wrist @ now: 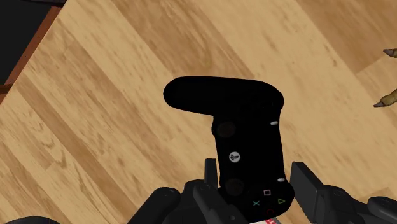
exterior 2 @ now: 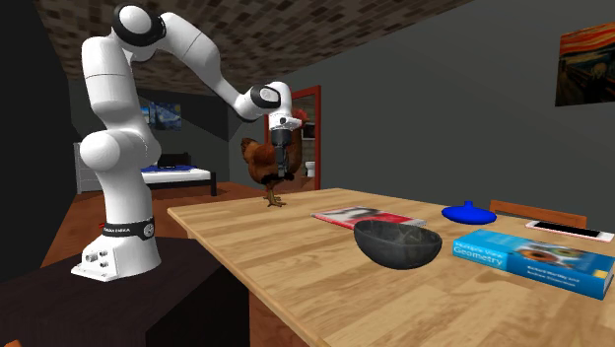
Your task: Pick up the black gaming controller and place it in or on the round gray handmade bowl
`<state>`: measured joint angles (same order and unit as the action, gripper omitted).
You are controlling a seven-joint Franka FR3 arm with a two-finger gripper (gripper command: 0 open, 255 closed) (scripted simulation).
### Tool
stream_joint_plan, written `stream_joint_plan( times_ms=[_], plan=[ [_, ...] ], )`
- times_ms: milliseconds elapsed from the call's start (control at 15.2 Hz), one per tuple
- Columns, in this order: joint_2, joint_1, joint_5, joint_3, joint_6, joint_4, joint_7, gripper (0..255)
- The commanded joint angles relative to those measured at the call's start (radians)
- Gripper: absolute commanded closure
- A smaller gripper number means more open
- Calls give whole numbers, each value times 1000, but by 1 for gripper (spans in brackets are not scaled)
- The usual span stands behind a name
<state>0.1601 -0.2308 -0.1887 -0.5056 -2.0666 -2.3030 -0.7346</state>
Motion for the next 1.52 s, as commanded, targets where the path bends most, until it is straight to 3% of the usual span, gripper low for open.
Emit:
stream_joint_plan(
  times_ms=[0, 198, 792, 1452],
  plan=[
    [13, -1, 9, 3, 26, 16, 12, 255],
    [29, -3, 19, 6, 58, 36, 25, 255],
    [-39, 105, -52, 129, 8, 89, 208, 255],
    [-195, 212, -118, 239, -16, 259, 389, 255]
  ],
)
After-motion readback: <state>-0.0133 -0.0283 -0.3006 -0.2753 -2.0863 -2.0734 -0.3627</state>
